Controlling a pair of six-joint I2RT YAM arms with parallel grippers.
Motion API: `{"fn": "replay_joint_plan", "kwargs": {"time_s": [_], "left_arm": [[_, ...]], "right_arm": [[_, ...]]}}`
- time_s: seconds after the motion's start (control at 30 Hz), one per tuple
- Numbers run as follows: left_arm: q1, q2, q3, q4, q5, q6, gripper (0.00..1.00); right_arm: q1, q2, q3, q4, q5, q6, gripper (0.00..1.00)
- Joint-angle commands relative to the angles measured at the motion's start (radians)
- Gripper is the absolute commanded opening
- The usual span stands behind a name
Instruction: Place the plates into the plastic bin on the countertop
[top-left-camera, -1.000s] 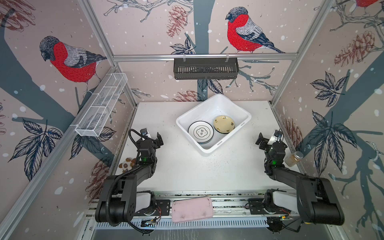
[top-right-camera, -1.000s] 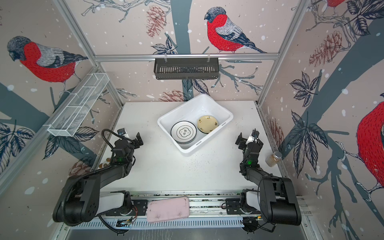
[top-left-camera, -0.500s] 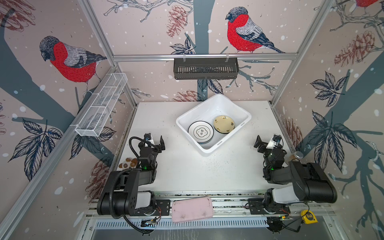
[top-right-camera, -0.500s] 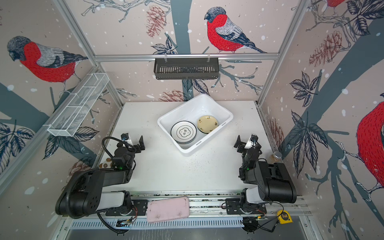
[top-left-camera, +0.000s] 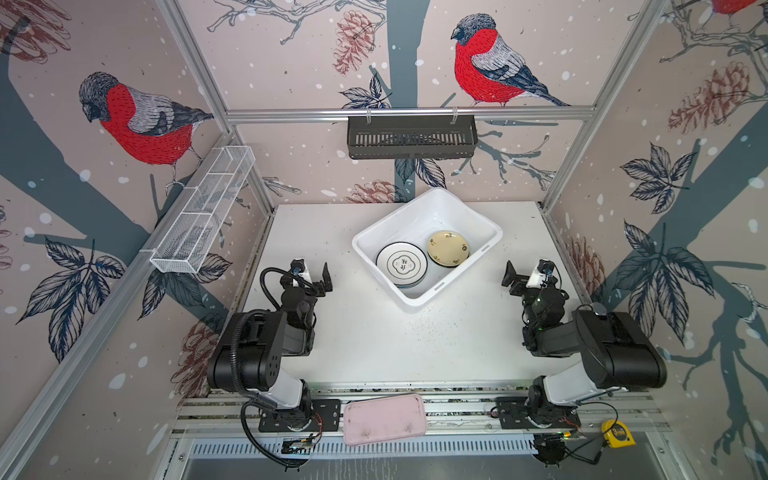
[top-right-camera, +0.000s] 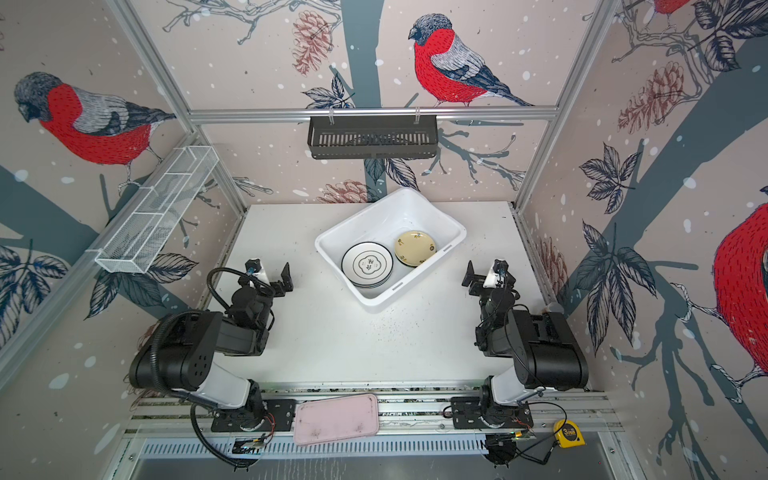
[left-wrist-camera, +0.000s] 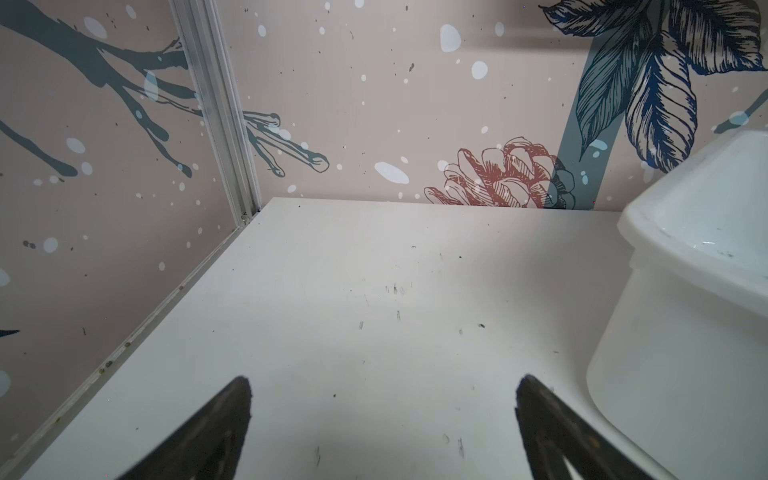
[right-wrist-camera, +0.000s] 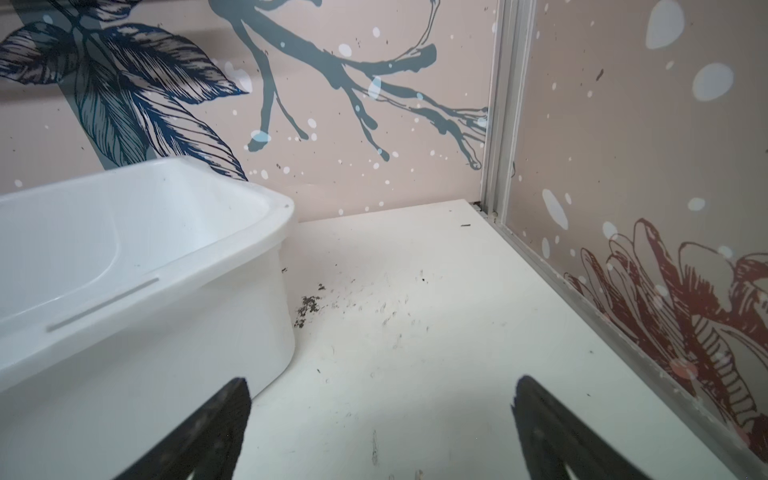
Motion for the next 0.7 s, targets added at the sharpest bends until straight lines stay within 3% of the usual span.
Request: {"fn": "replay_joint_plan", "kwargs": {"time_s": [0.0,0.67], "left_arm": [[0.002,0.004,0.004,-0.025,0.024,0.018,0.98],[0.002,0.007,0.003,-0.020,0.024,0.019,0.98]], "right_arm": [[0.013,0.003,0.011,-0.039,0.021,-0.036,0.99],[0.032,0.003,0.012,-0.042,0.057,-0.047,0.99]]}}
